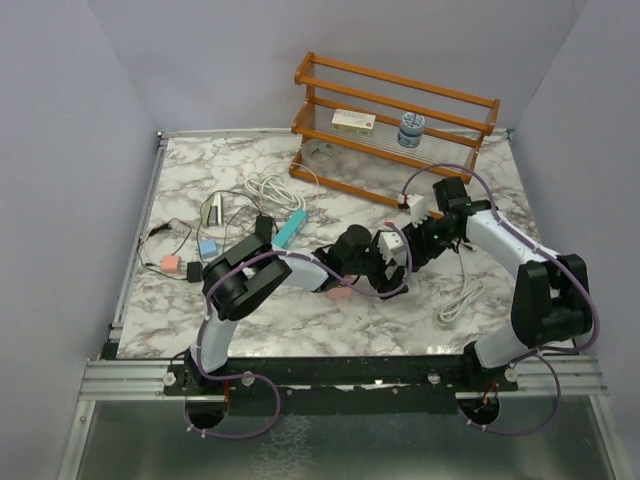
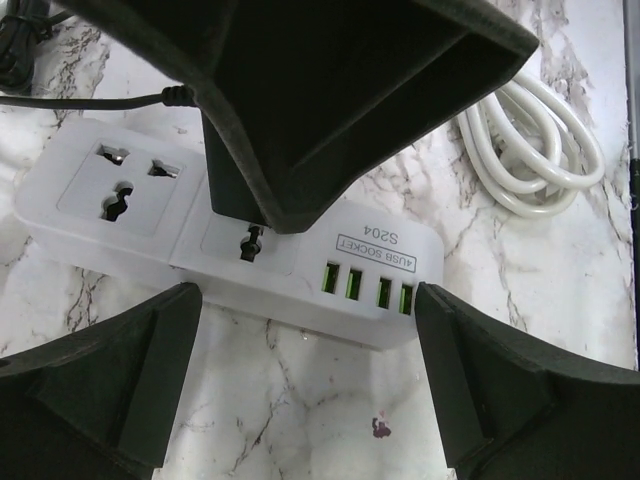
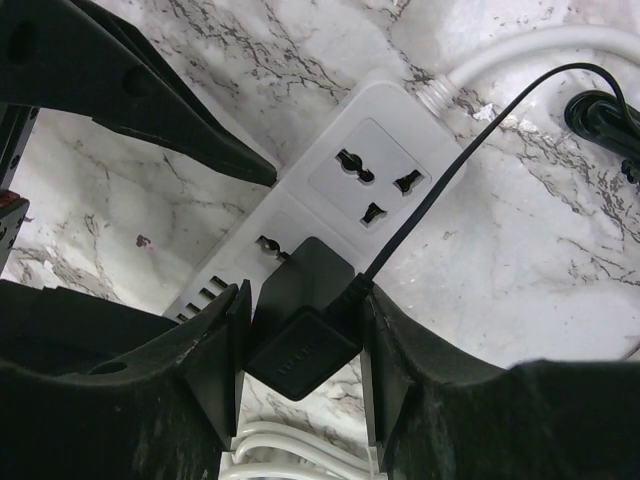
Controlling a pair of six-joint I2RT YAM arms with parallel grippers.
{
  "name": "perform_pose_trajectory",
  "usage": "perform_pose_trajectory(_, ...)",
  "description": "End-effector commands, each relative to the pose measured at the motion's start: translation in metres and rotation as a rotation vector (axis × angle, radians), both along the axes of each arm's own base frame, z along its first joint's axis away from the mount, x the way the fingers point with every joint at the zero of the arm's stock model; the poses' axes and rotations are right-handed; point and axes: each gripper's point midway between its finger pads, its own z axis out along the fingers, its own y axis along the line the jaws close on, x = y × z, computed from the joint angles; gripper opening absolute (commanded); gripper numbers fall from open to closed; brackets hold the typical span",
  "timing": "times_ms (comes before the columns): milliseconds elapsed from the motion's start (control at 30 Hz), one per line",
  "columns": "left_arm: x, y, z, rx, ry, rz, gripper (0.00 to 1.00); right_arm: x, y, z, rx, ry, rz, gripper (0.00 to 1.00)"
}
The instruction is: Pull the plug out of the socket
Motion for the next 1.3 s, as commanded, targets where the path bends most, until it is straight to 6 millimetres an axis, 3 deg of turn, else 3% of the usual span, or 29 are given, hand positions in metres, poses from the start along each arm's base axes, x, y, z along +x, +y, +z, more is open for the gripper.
perform_pose_trajectory(0,0.015,-0.007,-0.017,0.025,-0.05,0.061,0.96,-0.011,0.009,-0.01,0.051,0.088,0.013,0.0)
perform_pose_trajectory(267,0.021,0.0,-0.049,0.091,-0.012,0.156,0.94,-0.018,0.012,-0.013,0.066,0.123,0.042,0.0)
perform_pose_trajectory(533,0.015,0.014,-0.077,0.147,0.052,0.209,0.89,-0.011,0.014,-0.004,0.08,0.082,0.035,0.0)
perform_pose_trajectory(967,0.005,0.03,-0.109,0.195,0.173,0.288,0.81,-0.013,0.001,-0.003,0.034,-0.065,0.05,0.0)
perform_pose_trajectory(1267,-0.002,0.034,-0.122,0.215,0.233,0.3,0.79,0.014,0.008,0.022,0.076,-0.206,0.005,0.0)
